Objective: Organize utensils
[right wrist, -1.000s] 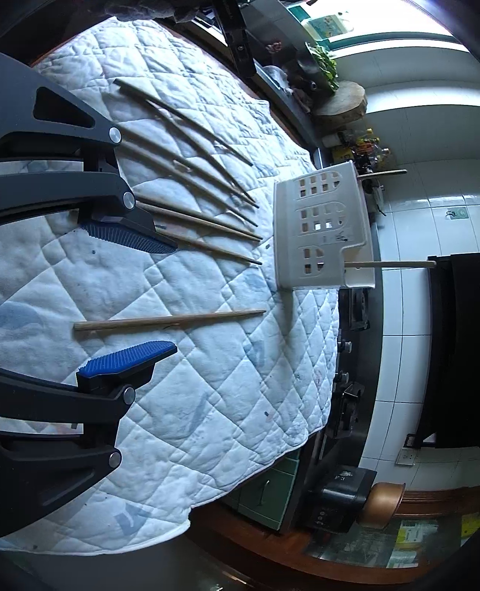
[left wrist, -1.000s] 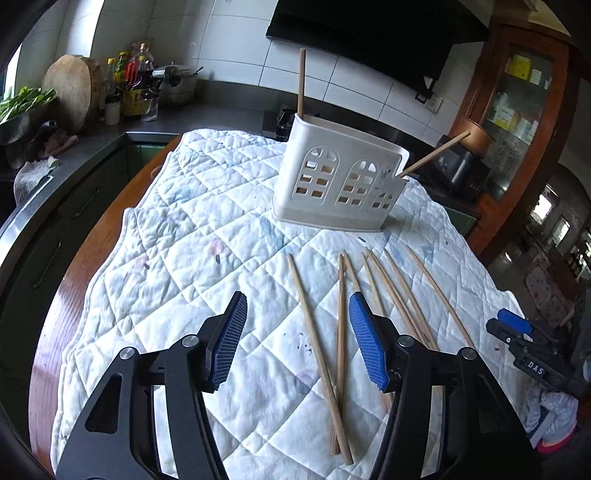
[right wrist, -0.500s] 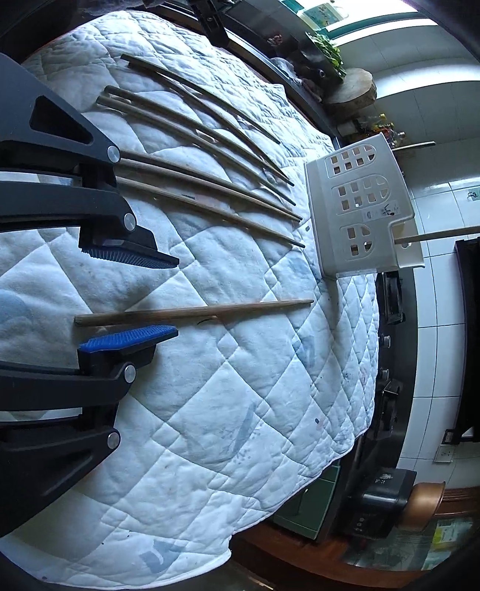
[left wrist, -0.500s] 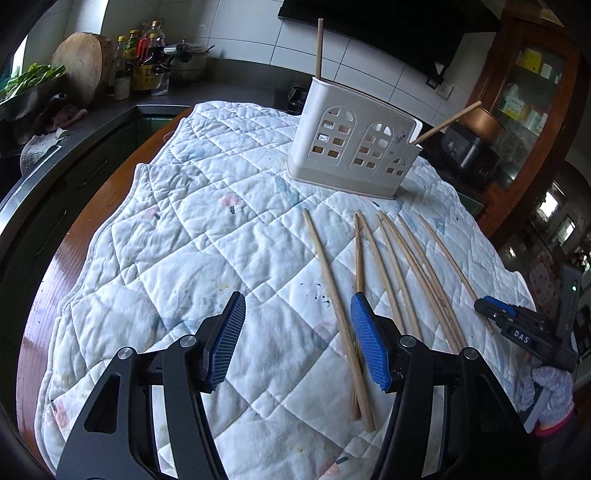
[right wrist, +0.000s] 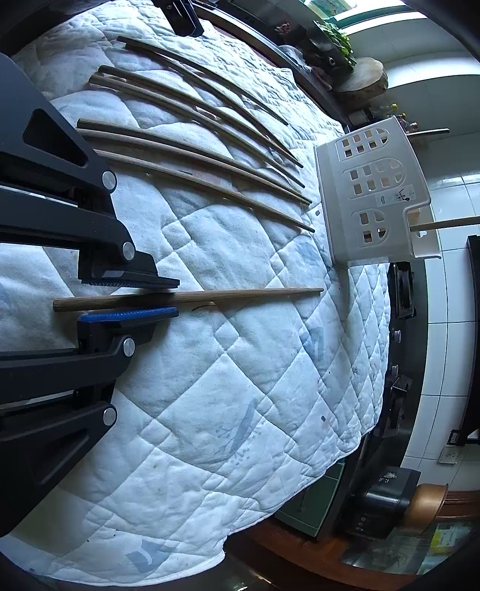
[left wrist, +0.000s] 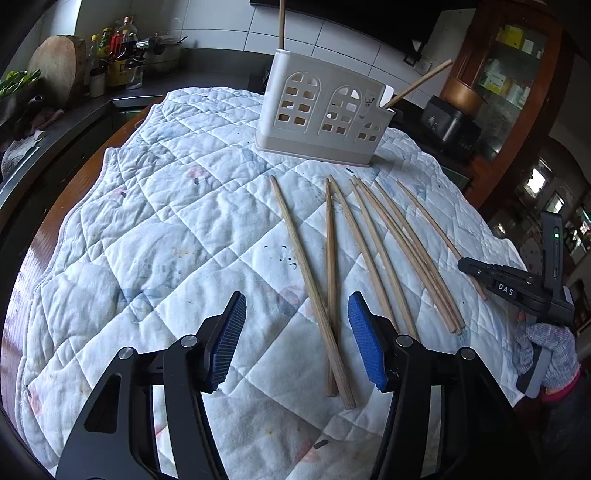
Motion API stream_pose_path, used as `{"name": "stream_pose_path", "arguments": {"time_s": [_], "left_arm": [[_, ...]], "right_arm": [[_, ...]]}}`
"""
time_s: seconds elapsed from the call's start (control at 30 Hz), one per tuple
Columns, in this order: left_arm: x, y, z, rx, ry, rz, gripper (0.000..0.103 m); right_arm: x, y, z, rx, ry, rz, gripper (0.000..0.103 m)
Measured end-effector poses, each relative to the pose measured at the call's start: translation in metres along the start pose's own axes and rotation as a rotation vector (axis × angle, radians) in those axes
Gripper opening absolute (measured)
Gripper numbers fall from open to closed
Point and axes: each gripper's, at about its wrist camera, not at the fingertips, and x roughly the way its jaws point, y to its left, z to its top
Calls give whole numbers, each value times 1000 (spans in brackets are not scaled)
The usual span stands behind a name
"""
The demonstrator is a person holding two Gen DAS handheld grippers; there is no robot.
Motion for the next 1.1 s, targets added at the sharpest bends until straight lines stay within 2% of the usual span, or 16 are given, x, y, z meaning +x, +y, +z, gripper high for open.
{"name": "stream_pose_path", "arguments": {"time_s": [0.07, 0.33, 0.73, 0.93, 1.1], "left_arm": [[3, -5, 1, 13, 3, -4, 45], [21, -7, 0, -42, 45, -38, 17], [38, -2, 3, -107, 77, -22, 16], [40, 0, 2, -101, 78, -13, 7], [32, 2, 5, -96, 54, -20, 6]], "right_arm": [[-1, 1, -1, -1, -3, -4, 7], [-7, 5, -5, -9, -17, 5, 7], [-7, 5, -7, 1, -18, 19, 7], [-8, 5, -7, 3, -22, 22, 7], [-15, 8, -8, 4, -41, 24, 7]]}}
